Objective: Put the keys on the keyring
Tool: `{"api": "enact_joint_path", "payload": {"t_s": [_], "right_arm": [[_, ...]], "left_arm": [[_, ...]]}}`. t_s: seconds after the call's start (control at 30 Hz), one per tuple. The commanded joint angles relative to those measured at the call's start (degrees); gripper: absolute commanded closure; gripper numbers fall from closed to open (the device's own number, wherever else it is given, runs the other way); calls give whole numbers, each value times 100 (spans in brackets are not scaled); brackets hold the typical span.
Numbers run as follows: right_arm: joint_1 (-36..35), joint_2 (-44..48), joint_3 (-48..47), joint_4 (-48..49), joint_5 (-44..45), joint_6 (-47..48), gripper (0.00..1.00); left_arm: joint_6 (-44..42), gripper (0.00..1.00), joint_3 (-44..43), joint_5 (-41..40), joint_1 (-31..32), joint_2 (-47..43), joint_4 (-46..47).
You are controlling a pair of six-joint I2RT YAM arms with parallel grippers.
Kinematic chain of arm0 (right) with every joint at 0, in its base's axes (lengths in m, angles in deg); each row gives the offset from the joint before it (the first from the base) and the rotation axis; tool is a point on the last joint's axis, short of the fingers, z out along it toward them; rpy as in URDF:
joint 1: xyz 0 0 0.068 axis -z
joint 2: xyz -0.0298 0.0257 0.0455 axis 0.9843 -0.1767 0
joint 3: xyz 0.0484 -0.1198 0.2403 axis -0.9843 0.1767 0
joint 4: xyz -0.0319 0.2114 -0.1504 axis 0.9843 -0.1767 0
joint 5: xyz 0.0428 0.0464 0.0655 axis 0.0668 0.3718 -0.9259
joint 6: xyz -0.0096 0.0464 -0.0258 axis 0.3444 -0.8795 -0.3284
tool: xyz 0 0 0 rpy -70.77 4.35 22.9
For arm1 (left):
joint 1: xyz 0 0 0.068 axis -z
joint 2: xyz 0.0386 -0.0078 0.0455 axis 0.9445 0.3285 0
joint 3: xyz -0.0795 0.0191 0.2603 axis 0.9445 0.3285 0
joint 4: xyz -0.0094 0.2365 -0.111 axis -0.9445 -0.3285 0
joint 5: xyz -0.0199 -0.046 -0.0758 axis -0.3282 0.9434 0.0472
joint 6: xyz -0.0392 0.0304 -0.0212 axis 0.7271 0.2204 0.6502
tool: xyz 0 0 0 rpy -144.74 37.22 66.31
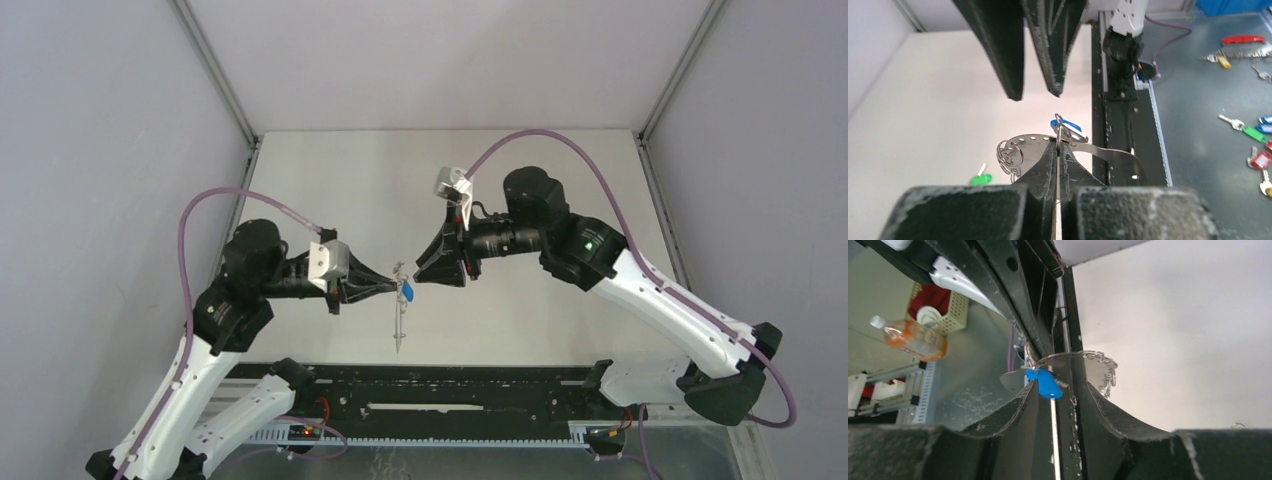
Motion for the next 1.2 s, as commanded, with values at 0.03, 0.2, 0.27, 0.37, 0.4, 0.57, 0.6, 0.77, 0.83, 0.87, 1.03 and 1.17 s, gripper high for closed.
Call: {"api": "enact_joint_path", "payload": {"t_s": [0.03,0.2,0.27,0.37,0.4,0.57,0.6,0.77,0.83,0.87,1.03,1.17], "right_arm": [[11,489,640,1541,-374,-1002,55],[-37,595,917,2048,-281,-1197,44],[-63,583,924,2195,-279,-1226,41],[-99,546,926,2375,-299,-1248,40],[-103,531,931,2400,-313,-1261,41],[-124,498,925,2443,-604,-1319,44],[-142,498,926,2417,-626,-1305,42],[-161,449,926,2321,-522,-1260,42],[-157,422,924,2386,-557,-1321,48],[-157,413,924,2411,-571,-1341,50],[-155,361,925,2473,-547,-1449,59],[-153,302,924,2541,-527,-1530,70]], "left_arm": [[1077,100,196,-277,37,-293,1642],[1426,100,233,-306,37,-278,1925],[1433,100,252,-291,37,-285,1921],[1429,100,272,-312,37,-310,1923],[1418,100,268,-312,37,-310,1919],[1325,100,258,-329,37,-308,1820],[1311,100,258,-338,37,-313,1821],[1325,100,243,-321,37,-276,1825],[1332,100,228,-335,37,-261,1826],[1336,100,228,-350,37,-265,1824],[1094,100,267,-437,36,-306,1729],[716,100,258,-677,36,-312,1555]]}}
